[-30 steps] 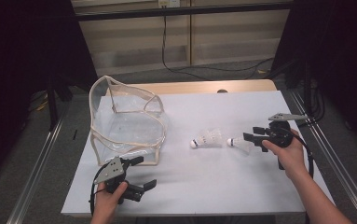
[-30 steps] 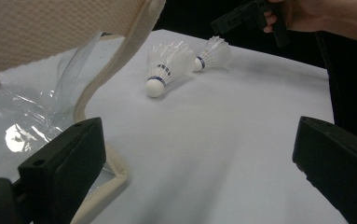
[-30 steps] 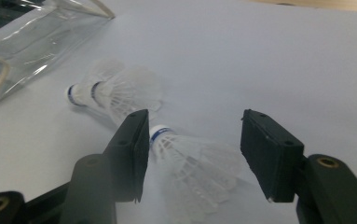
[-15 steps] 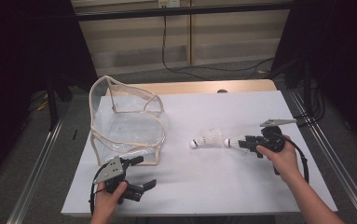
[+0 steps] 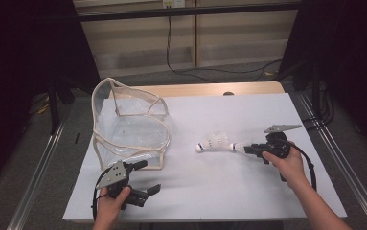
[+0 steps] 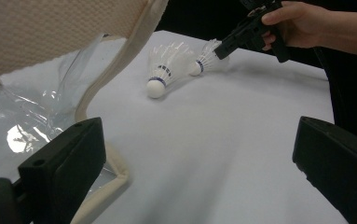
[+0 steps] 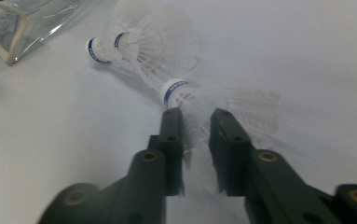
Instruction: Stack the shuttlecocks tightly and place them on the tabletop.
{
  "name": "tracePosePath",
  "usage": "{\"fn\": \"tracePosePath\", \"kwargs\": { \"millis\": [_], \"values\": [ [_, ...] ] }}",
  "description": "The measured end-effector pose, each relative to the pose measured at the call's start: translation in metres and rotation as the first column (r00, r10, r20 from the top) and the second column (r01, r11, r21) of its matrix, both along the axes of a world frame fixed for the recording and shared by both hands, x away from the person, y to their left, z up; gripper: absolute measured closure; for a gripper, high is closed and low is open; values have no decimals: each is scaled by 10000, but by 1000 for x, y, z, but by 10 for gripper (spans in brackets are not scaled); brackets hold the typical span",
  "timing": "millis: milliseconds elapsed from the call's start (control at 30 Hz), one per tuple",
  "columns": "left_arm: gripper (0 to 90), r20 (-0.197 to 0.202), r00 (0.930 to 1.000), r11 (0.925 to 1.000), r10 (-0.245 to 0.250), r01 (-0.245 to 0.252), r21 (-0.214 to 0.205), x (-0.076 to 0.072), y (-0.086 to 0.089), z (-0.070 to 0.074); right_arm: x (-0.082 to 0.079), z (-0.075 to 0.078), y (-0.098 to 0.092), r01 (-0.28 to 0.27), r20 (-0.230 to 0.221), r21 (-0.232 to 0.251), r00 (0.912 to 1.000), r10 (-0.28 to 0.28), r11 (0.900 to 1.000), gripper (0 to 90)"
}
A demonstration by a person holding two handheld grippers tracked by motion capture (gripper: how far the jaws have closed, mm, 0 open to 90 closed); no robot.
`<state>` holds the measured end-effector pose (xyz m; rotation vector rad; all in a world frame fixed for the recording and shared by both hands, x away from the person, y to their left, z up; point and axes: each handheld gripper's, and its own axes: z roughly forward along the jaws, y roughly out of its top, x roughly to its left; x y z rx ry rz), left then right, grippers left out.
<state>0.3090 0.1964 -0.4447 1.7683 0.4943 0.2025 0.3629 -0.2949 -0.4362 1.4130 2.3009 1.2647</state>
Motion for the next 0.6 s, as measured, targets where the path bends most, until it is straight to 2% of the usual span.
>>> {"fn": "tracePosePath", "kwargs": {
  "millis": [100, 200, 400, 500, 600],
  "values": [
    [28, 13, 10000, 10000, 23, -23, -50, 0, 0, 0, 0, 1, 0, -146, 109, 178, 9998, 144, 9997, 900],
    [28, 5, 10000, 10000, 1, -1, -1, 0, 0, 0, 1, 4, -1, -236, 169, 234, 9996, 232, 9994, 900],
    [28, 6, 10000, 10000, 14, -14, -20, 0, 0, 0, 4, 13, -6, -119, 655, 542, 9978, 83, 9985, 900],
    [28, 10, 10000, 10000, 11, -11, -15, 0, 0, 0, 7, 15, -3, -204, 678, 785, 9976, 150, 9967, 900],
    [28, 3, 10000, 10000, 4, -4, -4, 0, 0, 0, 10, 15, 2, -314, 734, 747, 9970, 259, 9967, 900]
  ]
}}
